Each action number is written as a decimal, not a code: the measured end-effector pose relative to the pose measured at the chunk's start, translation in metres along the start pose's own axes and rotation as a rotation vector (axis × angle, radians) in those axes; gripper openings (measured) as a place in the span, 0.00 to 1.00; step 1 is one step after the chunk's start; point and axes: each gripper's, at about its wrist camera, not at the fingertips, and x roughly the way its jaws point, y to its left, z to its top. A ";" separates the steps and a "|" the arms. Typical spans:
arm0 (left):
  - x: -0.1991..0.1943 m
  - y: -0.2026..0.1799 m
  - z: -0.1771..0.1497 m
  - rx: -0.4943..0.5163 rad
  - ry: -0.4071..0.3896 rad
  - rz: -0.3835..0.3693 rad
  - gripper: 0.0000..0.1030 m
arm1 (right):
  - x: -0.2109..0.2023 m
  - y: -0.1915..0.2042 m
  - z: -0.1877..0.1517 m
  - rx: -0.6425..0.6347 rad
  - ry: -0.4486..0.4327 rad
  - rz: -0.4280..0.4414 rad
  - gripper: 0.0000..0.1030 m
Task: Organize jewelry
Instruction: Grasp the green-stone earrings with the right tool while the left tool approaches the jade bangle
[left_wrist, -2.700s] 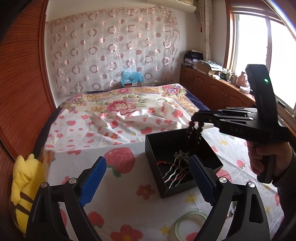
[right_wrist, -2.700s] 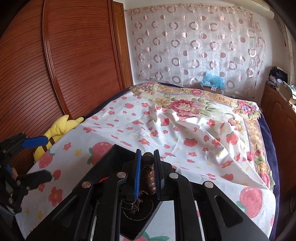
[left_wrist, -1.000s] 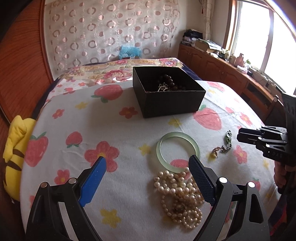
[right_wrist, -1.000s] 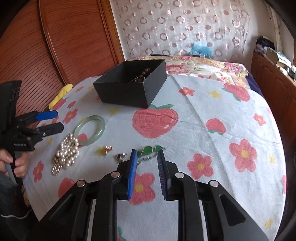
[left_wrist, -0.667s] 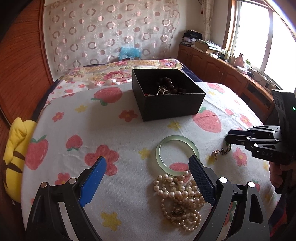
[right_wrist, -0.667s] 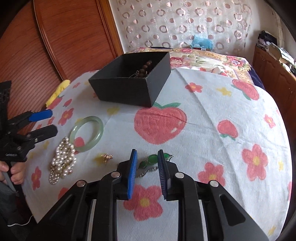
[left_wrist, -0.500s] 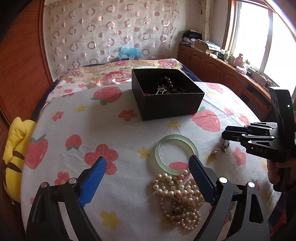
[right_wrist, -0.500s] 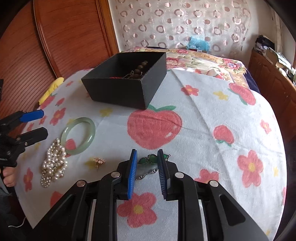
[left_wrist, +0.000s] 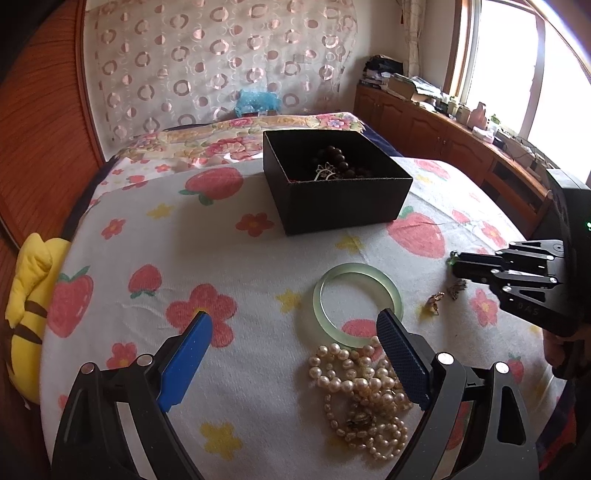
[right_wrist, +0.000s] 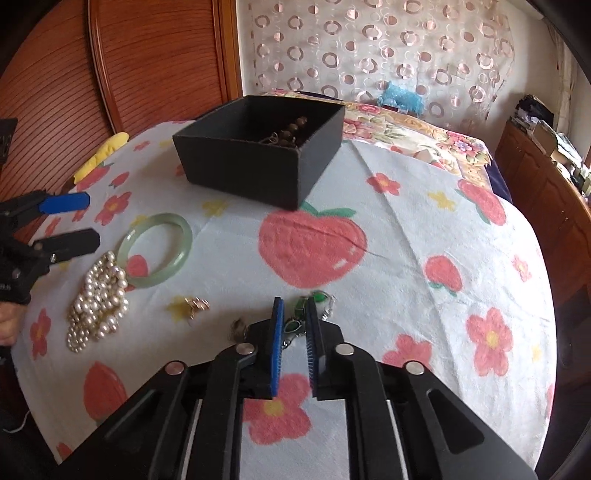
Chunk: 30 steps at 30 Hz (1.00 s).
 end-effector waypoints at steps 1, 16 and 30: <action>0.002 0.000 0.001 0.001 0.005 0.001 0.84 | -0.001 -0.002 -0.002 0.002 0.001 -0.004 0.11; 0.033 -0.002 0.022 0.015 0.093 -0.061 0.65 | -0.031 -0.013 -0.002 0.012 -0.070 -0.001 0.11; 0.047 -0.008 0.028 0.042 0.125 -0.085 0.16 | -0.051 -0.009 0.017 -0.011 -0.119 0.016 0.11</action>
